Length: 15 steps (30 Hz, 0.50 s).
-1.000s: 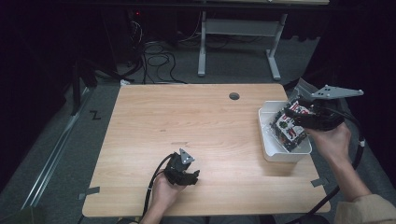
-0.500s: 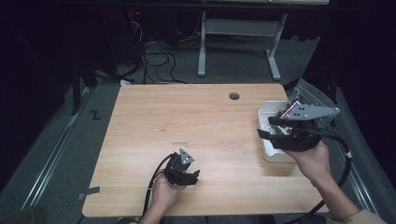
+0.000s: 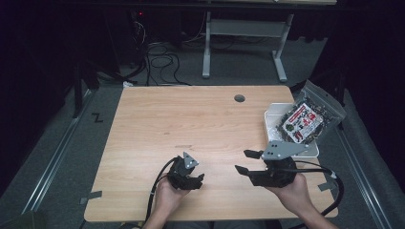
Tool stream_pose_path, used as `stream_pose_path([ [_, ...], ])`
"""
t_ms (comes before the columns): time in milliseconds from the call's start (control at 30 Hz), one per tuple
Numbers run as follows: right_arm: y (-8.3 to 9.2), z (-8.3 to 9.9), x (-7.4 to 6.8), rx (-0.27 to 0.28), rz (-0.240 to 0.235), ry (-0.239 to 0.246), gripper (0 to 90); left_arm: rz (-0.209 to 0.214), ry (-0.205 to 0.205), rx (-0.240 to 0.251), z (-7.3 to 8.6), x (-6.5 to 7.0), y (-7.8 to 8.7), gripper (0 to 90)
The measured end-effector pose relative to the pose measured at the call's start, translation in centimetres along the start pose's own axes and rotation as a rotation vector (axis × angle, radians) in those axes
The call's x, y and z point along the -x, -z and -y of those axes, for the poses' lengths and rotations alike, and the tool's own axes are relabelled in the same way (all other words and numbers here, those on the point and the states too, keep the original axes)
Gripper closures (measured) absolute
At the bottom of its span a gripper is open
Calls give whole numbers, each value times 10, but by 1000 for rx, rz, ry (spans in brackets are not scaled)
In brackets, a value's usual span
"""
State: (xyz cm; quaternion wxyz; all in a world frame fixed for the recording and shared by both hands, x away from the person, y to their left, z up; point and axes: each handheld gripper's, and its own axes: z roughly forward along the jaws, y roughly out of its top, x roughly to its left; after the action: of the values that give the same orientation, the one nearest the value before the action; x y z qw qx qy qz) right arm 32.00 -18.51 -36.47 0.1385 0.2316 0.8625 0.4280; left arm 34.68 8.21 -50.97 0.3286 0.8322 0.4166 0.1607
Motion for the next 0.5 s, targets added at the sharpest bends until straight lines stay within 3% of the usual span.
stream_pose_path([
  [67, -3, 2, -2, -2, 2, 2, 452, 0, -2, 0, 0, 0, 0, 336],
  [167, -19, 11, -13, -50, 27, 53, 454, 0, -3, 4, 0, 0, 1, 335],
  [333, -52, 37, -9, -113, 59, 34, 464, 1, -4, 6, 0, 0, 1, 336],
  [500, -69, 53, 2, -95, 51, -11, 472, 1, -9, 3, 0, 2, 0, 336],
])
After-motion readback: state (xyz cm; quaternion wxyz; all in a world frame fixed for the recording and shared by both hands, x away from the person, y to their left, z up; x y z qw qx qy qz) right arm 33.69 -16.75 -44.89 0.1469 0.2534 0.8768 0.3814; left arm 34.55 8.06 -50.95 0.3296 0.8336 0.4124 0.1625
